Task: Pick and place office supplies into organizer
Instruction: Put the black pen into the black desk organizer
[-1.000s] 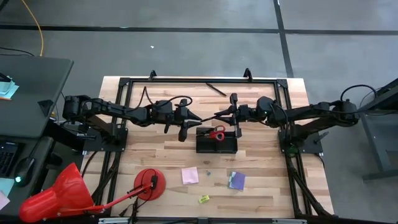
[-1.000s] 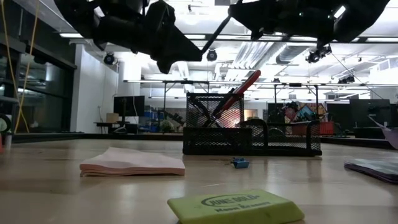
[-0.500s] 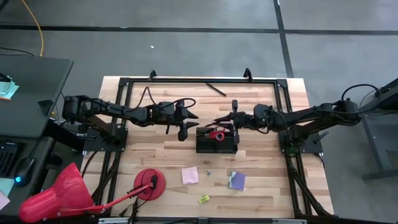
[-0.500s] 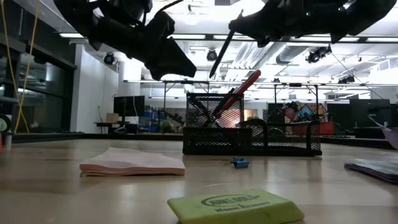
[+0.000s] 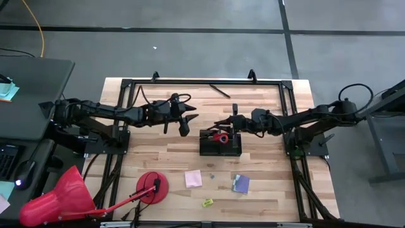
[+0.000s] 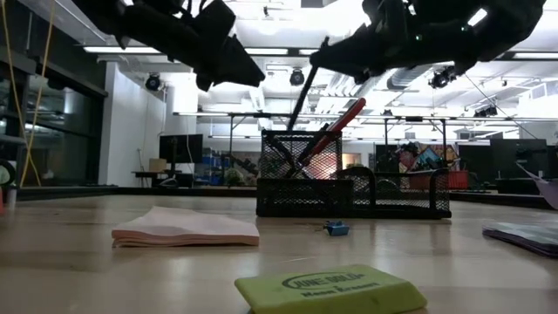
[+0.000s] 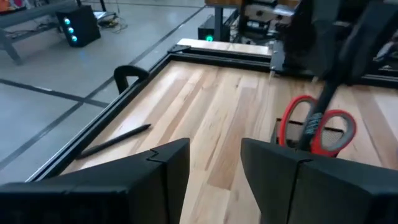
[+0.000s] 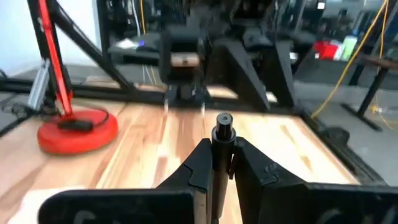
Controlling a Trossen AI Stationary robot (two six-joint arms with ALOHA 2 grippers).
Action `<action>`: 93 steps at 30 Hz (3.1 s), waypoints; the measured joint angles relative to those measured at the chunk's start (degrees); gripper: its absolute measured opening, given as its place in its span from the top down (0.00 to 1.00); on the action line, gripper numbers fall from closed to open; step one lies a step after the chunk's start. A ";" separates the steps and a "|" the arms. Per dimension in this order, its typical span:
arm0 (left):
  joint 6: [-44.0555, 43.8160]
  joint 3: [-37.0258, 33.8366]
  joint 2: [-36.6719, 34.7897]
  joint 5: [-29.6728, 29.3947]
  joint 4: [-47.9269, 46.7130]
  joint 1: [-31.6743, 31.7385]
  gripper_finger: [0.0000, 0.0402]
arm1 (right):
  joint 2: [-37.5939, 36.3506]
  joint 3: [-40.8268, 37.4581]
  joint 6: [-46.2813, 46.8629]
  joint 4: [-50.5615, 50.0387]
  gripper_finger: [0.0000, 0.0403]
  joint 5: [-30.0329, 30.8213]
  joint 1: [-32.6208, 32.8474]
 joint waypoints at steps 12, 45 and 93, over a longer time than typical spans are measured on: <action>-0.18 0.00 -0.02 -0.02 -3.40 0.00 0.66 | 9.26 3.93 3.17 2.28 0.93 -3.89 -0.30; -1.16 0.00 -0.02 0.98 -5.51 -0.02 0.66 | -3.51 12.69 -5.26 -28.81 0.65 -1.13 -12.49; -4.70 0.00 -0.02 8.54 -9.82 -0.06 0.66 | 42.23 67.38 -21.73 -99.96 0.60 -15.22 -44.40</action>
